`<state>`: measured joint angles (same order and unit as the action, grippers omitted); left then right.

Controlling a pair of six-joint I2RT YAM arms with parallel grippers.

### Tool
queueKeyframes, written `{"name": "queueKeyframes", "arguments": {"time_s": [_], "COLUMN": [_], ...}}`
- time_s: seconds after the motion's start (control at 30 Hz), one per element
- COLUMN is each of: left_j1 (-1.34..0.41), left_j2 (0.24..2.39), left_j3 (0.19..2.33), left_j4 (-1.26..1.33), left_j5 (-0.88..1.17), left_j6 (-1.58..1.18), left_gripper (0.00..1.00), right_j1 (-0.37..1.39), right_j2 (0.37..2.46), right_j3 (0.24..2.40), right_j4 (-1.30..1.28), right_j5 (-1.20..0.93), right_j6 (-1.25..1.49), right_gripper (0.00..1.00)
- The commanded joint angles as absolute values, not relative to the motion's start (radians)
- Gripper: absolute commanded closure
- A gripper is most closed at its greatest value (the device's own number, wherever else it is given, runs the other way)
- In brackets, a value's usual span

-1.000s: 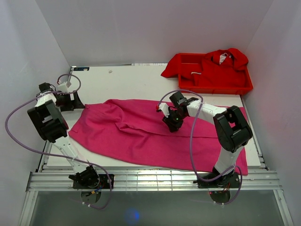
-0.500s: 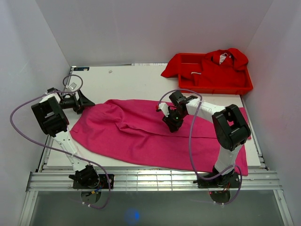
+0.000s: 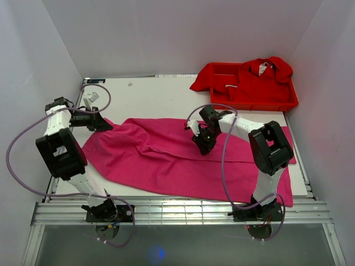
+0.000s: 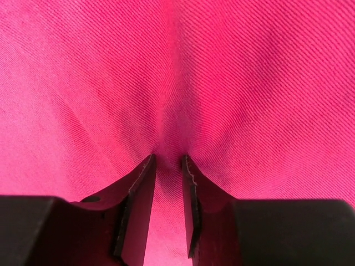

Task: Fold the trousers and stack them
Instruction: Flatten the trousers out

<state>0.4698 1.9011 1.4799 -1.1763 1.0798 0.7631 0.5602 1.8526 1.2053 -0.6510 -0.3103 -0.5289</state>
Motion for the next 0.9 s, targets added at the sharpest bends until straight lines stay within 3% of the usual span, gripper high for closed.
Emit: {"name": "queueKeyframes", "arguments": {"time_s": [0.0,0.23,0.43,0.53,0.63,0.87], "left_j1": [0.344,0.086,-0.219,-0.316,-0.429,-0.613], "left_j2": [1.645,1.393,1.303,1.261,1.198,1.025], "left_j3": [1.343,0.928,0.689,0.615,0.545,0.328], "left_j4": [-1.264,-1.112,-0.887,-0.721,-0.565,-0.439], "left_j5": [0.991,0.657,0.343,0.218,0.115,-0.072], "left_j6": [1.043,1.149,1.074,1.086,1.159,1.374], "left_gripper": [1.00,1.00,0.97,0.90,0.90,0.90], "right_j1": [0.551,0.480,0.420,0.428,0.521,0.702], "right_j2": [1.901,1.862,1.893,1.971,2.178,2.342], "right_j3": [1.196,1.291,1.579,1.793,2.095,2.106], "right_j4": [-0.750,-0.762,-0.782,-0.723,-0.675,-0.317], "right_j5": [-0.296,-0.392,-0.546,-0.702,-0.816,-0.933], "right_j6": [-0.505,-0.517,-0.512,-0.373,-0.218,0.055], "right_gripper": [0.69,0.64,0.55,0.36,0.30,0.03]}}
